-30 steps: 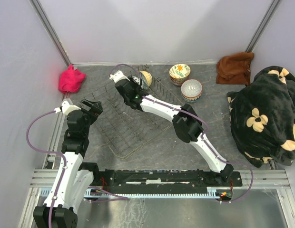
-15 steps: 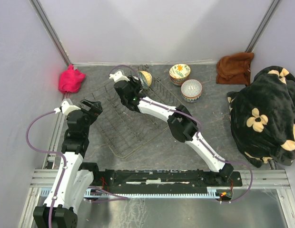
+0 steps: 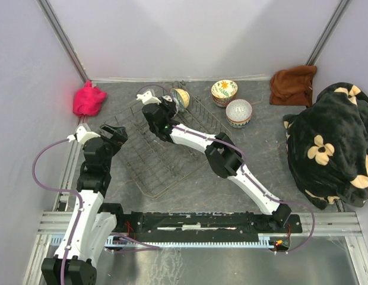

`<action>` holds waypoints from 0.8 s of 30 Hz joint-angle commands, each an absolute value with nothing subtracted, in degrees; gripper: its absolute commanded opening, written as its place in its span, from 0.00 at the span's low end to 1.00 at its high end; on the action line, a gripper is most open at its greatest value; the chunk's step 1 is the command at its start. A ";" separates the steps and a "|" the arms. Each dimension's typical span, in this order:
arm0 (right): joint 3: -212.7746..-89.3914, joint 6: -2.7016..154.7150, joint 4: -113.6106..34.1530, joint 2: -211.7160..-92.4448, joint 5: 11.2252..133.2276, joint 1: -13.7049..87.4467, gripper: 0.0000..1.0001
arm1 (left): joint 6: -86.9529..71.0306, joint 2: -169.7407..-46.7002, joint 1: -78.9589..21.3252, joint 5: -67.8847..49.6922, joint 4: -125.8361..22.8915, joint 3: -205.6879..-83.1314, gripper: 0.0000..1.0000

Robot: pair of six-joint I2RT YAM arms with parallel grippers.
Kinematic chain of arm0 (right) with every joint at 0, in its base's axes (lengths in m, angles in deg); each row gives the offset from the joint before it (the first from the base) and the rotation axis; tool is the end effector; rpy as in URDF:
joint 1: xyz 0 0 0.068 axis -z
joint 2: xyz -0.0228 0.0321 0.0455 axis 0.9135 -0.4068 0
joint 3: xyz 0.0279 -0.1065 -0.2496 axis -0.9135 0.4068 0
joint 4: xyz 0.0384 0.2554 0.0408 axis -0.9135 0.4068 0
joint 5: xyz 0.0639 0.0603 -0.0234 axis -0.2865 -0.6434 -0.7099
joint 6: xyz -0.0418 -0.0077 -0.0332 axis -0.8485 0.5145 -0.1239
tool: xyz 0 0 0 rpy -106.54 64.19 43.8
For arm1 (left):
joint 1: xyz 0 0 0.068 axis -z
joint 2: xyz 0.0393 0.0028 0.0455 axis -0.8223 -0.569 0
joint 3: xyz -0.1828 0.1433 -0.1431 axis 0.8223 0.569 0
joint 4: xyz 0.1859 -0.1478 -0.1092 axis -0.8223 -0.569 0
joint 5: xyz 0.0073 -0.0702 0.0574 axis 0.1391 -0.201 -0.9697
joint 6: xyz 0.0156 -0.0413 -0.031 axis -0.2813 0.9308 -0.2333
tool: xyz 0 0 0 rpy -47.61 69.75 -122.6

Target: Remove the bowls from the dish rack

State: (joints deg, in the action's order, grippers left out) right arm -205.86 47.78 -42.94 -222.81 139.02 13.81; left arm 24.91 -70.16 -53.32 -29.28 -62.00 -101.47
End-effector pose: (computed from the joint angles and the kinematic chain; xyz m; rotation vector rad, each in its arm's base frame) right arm 0.3859 0.4474 0.1750 -0.4495 1.7154 -0.5868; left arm 0.1656 0.0015 0.2675 -0.8102 1.6847 -0.3694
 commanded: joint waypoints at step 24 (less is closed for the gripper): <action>-205.99 27.69 -71.46 -223.45 147.68 12.46 0.01 | 22.60 -69.73 -53.25 -30.59 -59.95 -103.01 0.99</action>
